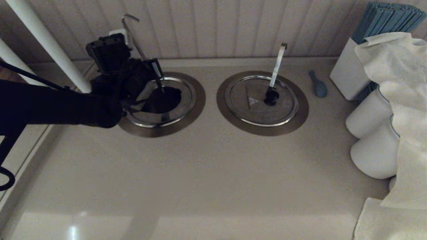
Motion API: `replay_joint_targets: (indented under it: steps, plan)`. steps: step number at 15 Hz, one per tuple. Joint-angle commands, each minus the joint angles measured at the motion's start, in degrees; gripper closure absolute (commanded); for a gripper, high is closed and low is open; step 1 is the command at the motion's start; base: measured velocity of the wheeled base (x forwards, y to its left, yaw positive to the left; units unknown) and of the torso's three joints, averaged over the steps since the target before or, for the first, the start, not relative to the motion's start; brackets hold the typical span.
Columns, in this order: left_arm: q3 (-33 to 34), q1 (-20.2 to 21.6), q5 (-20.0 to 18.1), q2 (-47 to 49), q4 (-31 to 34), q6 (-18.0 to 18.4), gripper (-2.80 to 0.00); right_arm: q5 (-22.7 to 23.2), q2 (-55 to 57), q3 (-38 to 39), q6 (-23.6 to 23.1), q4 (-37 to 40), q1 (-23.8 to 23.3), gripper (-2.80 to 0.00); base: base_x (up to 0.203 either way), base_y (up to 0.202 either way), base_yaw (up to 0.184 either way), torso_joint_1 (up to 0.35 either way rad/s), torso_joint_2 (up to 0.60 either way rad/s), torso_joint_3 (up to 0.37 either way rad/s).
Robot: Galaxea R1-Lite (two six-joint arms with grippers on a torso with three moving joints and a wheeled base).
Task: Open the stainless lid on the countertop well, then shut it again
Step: Stir with a spoon
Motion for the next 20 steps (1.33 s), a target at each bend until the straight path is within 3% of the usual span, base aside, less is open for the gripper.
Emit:
replay_joint_targets:
  steps: [1, 11, 13, 15, 18, 20]
  plan:
    - [0.92, 0.12, -0.44, -2.11, -0.18, -0.03, 0.00, 0.01, -0.02, 0.00, -0.02, -0.02, 0.01, 0.00, 0.000, 0.000, 0.000, 0.000, 0.00, 0.000]
    - [5.49, -1.73, -7.70, -7.55, 5.79, -2.30, 0.00, 0.01, 0.06, 0.00, -0.02, -0.02, 0.01, 0.00, 0.000, 0.000, 0.000, 0.000, 0.00, 0.000]
    - [7.33, -1.67, -10.87, -9.63, 8.20, -2.72, 0.00, 0.01, 0.06, 0.00, -0.02, -0.02, 0.01, 0.00, 0.000, 0.000, 0.000, 0.000, 0.00, 0.000]
    - [7.79, -1.27, -11.28, -9.55, 8.54, -2.25, 0.00, 0.01, -0.02, 0.00, -0.02, -0.02, 0.01, 0.00, 0.000, 0.000, 0.000, 0.000, 0.00, 0.000]
    - [7.96, 1.07, -11.28, -9.80, 9.96, 2.28, 0.00, 0.01, 0.02, 0.00, -0.02, -0.02, 0.01, 0.00, 0.000, 0.000, 0.000, 0.000, 0.00, 0.000]
    - [7.88, 2.15, -11.10, -9.50, 10.13, 3.22, 0.00, 0.01, 0.06, 0.00, -0.02, -0.02, 0.01, 0.00, 0.000, 0.000, 0.000, 0.000, 0.00, 0.000]
